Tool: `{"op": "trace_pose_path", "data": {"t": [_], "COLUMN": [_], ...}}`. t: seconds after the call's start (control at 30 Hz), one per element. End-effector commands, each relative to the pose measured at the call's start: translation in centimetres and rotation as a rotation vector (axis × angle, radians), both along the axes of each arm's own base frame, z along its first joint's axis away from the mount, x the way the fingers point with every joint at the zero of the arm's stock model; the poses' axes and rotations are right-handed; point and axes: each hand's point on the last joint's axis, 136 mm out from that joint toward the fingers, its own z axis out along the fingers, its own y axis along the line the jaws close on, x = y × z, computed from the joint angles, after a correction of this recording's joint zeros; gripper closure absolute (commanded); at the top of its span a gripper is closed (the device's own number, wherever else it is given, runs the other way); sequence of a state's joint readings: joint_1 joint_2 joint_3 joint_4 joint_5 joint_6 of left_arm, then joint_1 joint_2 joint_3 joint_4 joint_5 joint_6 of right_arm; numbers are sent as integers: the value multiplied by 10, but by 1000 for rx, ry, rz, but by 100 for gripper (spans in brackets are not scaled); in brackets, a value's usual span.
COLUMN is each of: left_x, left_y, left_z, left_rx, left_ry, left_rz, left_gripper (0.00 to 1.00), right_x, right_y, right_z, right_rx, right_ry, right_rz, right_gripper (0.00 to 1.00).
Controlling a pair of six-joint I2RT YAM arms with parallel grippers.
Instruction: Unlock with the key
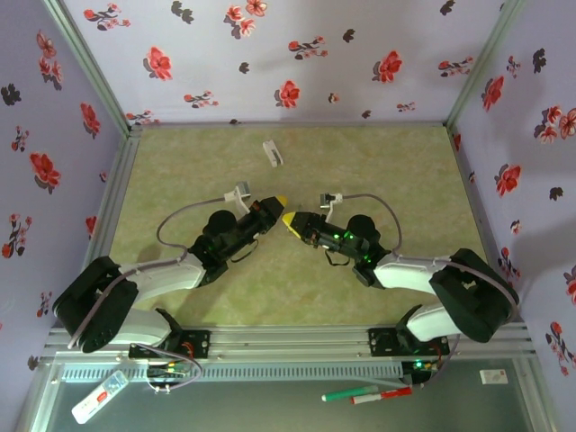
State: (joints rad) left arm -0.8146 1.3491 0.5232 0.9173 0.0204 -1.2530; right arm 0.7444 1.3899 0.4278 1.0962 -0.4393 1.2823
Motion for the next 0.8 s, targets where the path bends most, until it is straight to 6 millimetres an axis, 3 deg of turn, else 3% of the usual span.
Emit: {"op": "trace_pose_path", "data": {"t": [0.0, 0.23, 0.37, 0.57, 0.77], "left_x": [2, 2, 3, 12, 8], "left_y": [-1, 2, 7, 39, 96], "left_z": [12, 8, 4, -9, -19], "left_rx": [-19, -19, -22, 3, 245], "left_ry": [-48, -42, -29, 37, 144], "left_rz": [18, 26, 49, 129, 246], "left_gripper": [100, 100, 100, 37, 10], "right_x": [-1, -2, -4, -10, -19], "right_y": [0, -1, -2, -7, -21], "right_z": [10, 14, 16, 12, 4], "right_rx": [31, 42, 34, -54, -237], "right_ry": [-36, -43, -52, -70, -105], "right_rz": [-8, -3, 0, -3, -13], "right_gripper": [86, 100, 100, 100, 100]}}
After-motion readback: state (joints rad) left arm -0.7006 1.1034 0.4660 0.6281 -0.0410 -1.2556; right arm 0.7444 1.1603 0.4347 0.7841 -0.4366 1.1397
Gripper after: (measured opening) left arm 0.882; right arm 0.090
